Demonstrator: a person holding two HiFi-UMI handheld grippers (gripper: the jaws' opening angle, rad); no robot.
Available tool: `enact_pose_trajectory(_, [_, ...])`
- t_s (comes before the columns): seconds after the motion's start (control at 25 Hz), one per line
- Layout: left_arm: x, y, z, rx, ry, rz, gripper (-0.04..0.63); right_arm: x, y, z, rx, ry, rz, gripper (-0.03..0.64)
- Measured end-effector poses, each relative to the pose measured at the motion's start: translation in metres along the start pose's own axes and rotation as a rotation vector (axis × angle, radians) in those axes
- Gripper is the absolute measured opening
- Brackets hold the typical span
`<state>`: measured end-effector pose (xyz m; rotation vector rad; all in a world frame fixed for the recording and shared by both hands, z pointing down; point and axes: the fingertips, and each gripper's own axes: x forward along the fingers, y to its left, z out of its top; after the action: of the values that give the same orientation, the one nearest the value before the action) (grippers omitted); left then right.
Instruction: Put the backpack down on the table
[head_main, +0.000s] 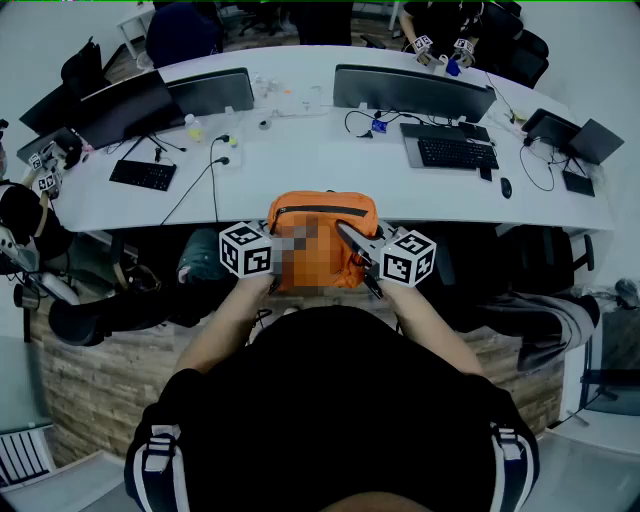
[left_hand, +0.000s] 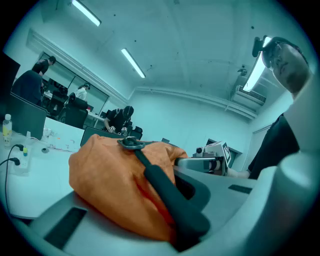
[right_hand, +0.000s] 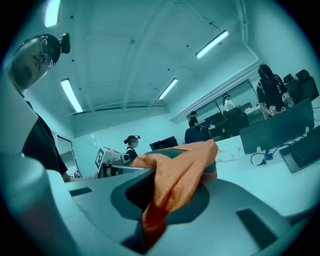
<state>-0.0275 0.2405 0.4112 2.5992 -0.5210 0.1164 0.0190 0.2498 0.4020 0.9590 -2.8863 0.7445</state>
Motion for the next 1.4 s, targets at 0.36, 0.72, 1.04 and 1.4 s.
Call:
enact_pose_trajectory(0.36, [-0.013, 0.039, 0.020, 0.014, 0.016, -0.030, 0.046, 0.043, -0.010, 0.012, -0.007, -0.029, -0.048, 0.060])
enact_pose_trajectory(0.72, [-0.020, 0.079, 0.043, 0.031, 0.024, -0.079, 0.046, 0.083, -0.025, 0.028, -0.043, -0.028, -0.092, 0.060])
enact_pose_trajectory(1.04, [-0.038, 0.107, 0.062, 0.051, 0.022, -0.109, 0.046, 0.117, -0.023, 0.040, -0.053, -0.038, -0.124, 0.060])
enact_pose_trajectory(1.4, [-0.040, 0.122, 0.076, 0.055, 0.004, -0.121, 0.046, 0.135, -0.031, 0.054, -0.079, -0.020, -0.137, 0.060])
